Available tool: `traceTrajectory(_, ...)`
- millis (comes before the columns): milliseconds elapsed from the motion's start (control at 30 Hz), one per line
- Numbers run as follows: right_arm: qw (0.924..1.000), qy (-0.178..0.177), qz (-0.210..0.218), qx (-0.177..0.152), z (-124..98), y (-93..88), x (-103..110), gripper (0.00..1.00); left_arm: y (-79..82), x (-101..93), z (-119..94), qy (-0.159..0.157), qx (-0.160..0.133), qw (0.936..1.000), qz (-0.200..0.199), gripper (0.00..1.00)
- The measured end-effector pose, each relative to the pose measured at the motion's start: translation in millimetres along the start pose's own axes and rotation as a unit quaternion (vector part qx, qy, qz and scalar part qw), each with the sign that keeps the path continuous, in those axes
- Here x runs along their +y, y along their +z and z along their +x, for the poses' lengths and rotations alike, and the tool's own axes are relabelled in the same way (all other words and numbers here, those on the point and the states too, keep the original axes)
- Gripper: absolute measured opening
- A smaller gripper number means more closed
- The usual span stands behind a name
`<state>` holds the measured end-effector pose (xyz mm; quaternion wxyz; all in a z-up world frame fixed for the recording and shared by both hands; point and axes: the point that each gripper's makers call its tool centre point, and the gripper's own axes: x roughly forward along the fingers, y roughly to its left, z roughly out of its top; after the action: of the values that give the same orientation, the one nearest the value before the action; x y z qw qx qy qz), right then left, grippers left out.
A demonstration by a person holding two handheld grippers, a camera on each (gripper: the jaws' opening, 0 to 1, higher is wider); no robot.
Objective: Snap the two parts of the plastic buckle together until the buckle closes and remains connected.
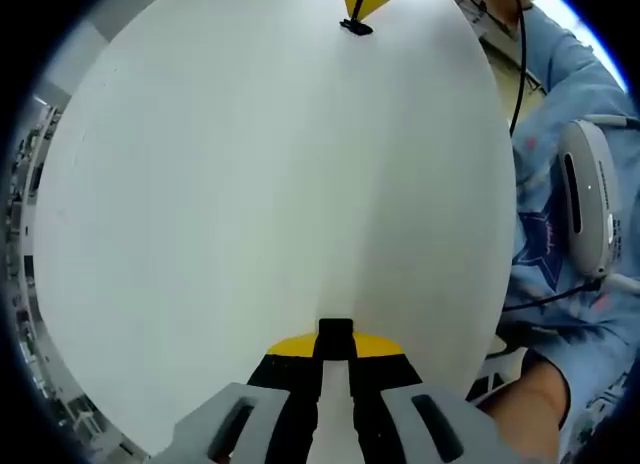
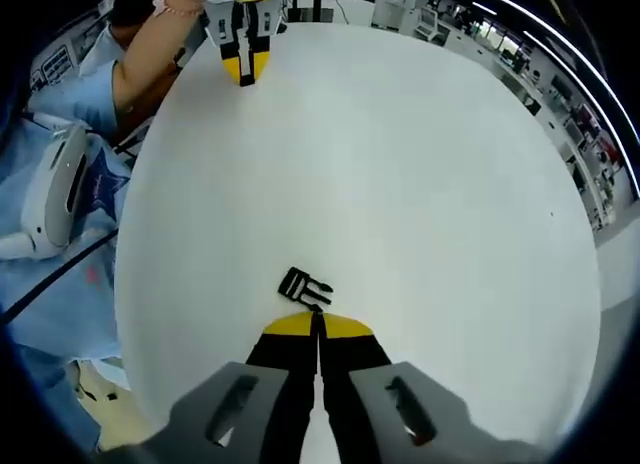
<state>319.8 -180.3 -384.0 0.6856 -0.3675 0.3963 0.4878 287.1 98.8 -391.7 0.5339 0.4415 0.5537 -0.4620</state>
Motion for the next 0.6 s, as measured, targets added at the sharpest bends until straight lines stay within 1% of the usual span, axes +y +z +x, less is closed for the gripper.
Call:
traceTrajectory(100, 0.9999, -0.004, -0.01, 0.001, 2, 2.5, -3, 0.0, 0.0, 0.3, 0, 0.0, -0.002, 1.0, -0.001, 0.09)
traceTrajectory(333, 0.9988, -0.008, -0.048, 0.001, 7, 11.5, -11, 0.0, -0.3, 0.4, 0, 0.0, -0.001, 1.0, -0.003, 0.09)
traceTrajectory(600, 0.9967, 0.003, -0.081, -0.004, 13, 23.4, -13, 0.0, -0.8, 0.6, 0, 0.002, -0.001, 1.0, -0.005, 0.09)
